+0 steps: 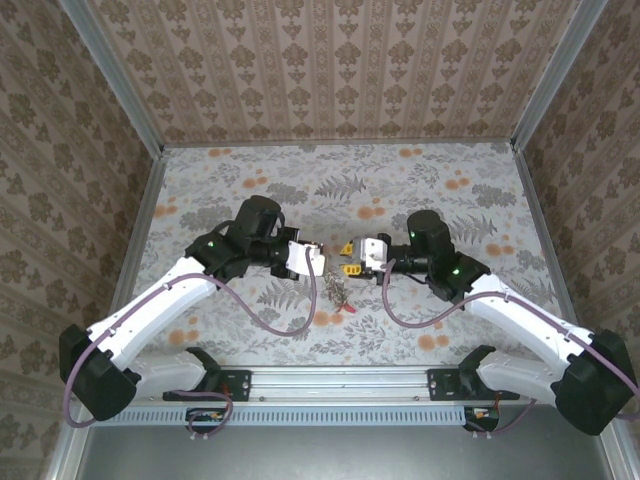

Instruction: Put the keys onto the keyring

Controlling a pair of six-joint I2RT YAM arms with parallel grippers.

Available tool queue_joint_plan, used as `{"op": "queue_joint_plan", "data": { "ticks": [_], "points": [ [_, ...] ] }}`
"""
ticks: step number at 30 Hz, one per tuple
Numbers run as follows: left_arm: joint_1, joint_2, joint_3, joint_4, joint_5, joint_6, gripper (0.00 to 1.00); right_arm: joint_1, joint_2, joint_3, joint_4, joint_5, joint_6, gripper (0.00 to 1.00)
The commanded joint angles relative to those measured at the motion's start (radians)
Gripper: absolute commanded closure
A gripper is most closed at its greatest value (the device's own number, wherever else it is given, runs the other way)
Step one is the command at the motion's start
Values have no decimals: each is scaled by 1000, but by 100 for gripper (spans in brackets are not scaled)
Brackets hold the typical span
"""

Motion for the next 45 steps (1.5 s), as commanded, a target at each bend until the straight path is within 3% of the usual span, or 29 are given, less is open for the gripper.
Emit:
{"op": "queue_joint_plan", "data": {
  "ticks": [1,7,22,27,30,45],
  "points": [
    [5,-13,36,48,68,-26,100,14,22,45,-34,-47,-53,72],
    [4,-17,29,54,79,-41,100,35,46,48,30,-28,18,67],
    [4,-18,16,69,96,-58,100,70,103,42,131,46,131,70],
    [5,-19,11,68,87,-55,100,70,95,39,128,44,139,93],
    [9,-22,5,62,71,-55,100,68,81,26,131,39,141,100],
    [48,-63,-112,74,44,-43,100,40,33,-23,183,12,205,100]
  ]
}}
